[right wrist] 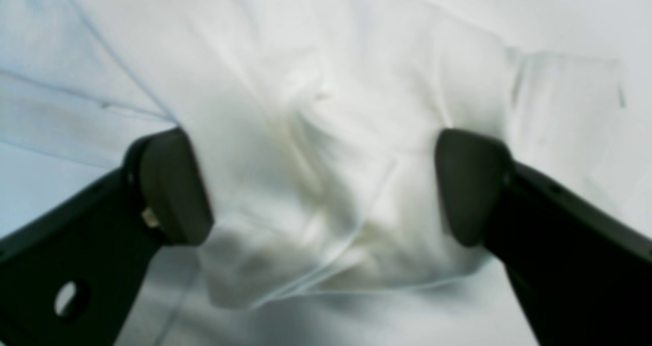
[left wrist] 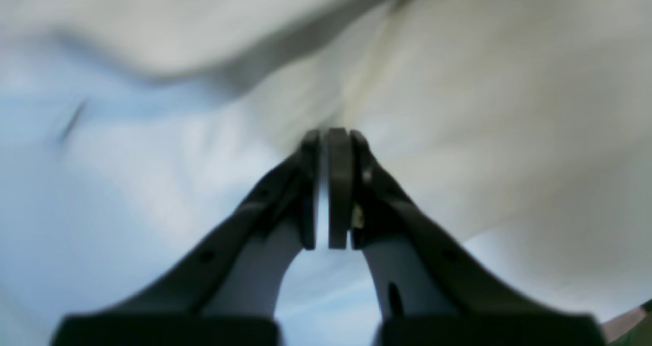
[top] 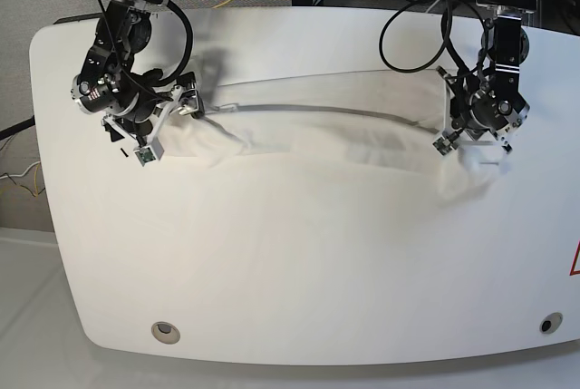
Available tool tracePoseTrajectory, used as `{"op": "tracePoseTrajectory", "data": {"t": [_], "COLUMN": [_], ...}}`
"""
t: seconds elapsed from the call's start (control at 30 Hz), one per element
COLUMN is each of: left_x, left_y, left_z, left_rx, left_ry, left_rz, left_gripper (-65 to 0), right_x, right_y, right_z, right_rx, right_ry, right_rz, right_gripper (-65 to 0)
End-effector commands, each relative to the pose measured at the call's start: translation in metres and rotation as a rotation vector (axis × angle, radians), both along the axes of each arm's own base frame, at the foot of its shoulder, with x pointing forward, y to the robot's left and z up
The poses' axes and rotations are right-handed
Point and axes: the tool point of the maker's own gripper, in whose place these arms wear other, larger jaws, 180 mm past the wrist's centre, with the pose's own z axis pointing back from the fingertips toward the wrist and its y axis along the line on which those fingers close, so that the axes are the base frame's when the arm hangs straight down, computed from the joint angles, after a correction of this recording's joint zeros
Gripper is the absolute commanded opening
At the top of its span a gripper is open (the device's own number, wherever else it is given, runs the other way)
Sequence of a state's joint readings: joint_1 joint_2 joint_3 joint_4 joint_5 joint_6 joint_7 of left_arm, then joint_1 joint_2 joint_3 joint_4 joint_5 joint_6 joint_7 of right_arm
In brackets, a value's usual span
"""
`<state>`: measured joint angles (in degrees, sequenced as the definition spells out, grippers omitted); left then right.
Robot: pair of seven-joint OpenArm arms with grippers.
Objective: Fold the T-shirt properly
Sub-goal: 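Open the left gripper and move it away from the strip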
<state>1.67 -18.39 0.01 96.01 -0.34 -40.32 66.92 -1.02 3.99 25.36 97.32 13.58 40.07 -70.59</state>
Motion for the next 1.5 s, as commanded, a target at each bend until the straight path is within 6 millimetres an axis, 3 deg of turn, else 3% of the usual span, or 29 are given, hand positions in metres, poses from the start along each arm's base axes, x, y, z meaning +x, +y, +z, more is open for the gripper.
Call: {"op": "tracePoseTrajectory", "data": {"t": [0.0, 0.23, 0.6, 0.77, 1.1, 1.23, 1.47], "left_x": [0.031, 0.053, 0.060, 0.055, 0.023, 0.014, 0.001], "left_y": [-0.002, -0.001, 0.009, 0.033, 0.106, 0.129, 0.144], "left_z": [0.037, 0.068, 0.078, 0.082, 0.090, 0.096, 0.096], "left_rx": [-0.018, -0.024, -0.044, -0.025, 0.048, 0.075, 0.091], "left_ry": [-0.131, -0.213, -0.251, -0.261, -0.268, -0.276, -0.270], "left_rz": [0.021, 0.076, 0.133, 0.190, 0.365, 0.423, 0.463], "left_gripper": [-62.0, -61.9, -61.9, -61.9, -60.6, -53.5, -41.3], "right_x": [0.010, 0.010, 0.008, 0.008, 0.010, 0.015, 0.023], "right_y": [-0.006, -0.005, -0.005, -0.007, -0.007, -0.008, -0.014], "right_z": [0.011, 0.011, 0.010, 0.010, 0.012, 0.024, 0.055], "right_rx": [-0.016, -0.015, -0.015, -0.019, -0.021, -0.033, -0.105], "right_ry": [-0.042, -0.042, -0.039, -0.039, -0.046, -0.079, -0.144], "right_rz": [-0.004, -0.004, -0.004, -0.003, -0.003, 0.002, 0.010], "right_gripper": [-0.8, -0.8, -0.8, -0.8, -0.8, -0.8, -0.8]}}
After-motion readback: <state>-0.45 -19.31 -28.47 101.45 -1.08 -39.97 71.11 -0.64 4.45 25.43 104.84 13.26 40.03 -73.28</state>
